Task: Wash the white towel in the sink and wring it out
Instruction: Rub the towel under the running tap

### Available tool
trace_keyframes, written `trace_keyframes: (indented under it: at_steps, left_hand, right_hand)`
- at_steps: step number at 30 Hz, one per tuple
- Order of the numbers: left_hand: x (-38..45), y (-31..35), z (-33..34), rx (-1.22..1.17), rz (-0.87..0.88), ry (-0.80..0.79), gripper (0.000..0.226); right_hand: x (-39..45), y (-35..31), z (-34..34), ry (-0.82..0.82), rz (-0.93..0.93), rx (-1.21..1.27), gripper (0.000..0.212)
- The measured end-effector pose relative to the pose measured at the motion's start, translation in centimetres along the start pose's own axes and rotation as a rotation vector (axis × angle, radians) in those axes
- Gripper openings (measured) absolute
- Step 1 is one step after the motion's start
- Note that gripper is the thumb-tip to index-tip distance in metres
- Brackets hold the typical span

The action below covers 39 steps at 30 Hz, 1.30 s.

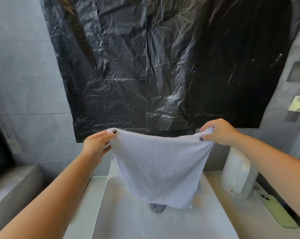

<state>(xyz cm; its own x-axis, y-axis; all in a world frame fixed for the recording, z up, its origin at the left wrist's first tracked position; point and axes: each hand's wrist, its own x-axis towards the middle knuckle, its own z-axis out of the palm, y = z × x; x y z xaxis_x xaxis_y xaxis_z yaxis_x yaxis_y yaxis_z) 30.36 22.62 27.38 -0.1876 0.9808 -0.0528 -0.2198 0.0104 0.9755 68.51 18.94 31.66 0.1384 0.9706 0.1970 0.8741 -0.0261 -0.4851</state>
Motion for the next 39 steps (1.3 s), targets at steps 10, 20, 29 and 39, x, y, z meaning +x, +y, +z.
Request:
trace_keyframes:
  at_steps: [10, 20, 29, 39]
  left_hand:
    - [0.3, 1.2, 2.5, -0.103, 0.007, 0.156, 0.018]
    - [-3.5, -6.2, -2.6, 0.145, -0.051, -0.126, 0.008]
    - [-4.2, -15.1, -7.0, 0.179, -0.470, -0.261, 0.011]
    - [0.5, -23.2, -4.8, 0.840, -0.251, 0.066, 0.031]
  right_hand:
    - [3.5, 0.2, 2.9, 0.336, -0.039, -0.021, 0.032]
    - [-6.3, 5.9, 6.3, 0.019, 0.029, 0.308, 0.013]
    - [-11.5, 11.4, 14.0, -0.399, 0.177, 0.454, 0.008]
    - [-6.9, 11.3, 22.4, 0.004, 0.303, 0.131, 0.026]
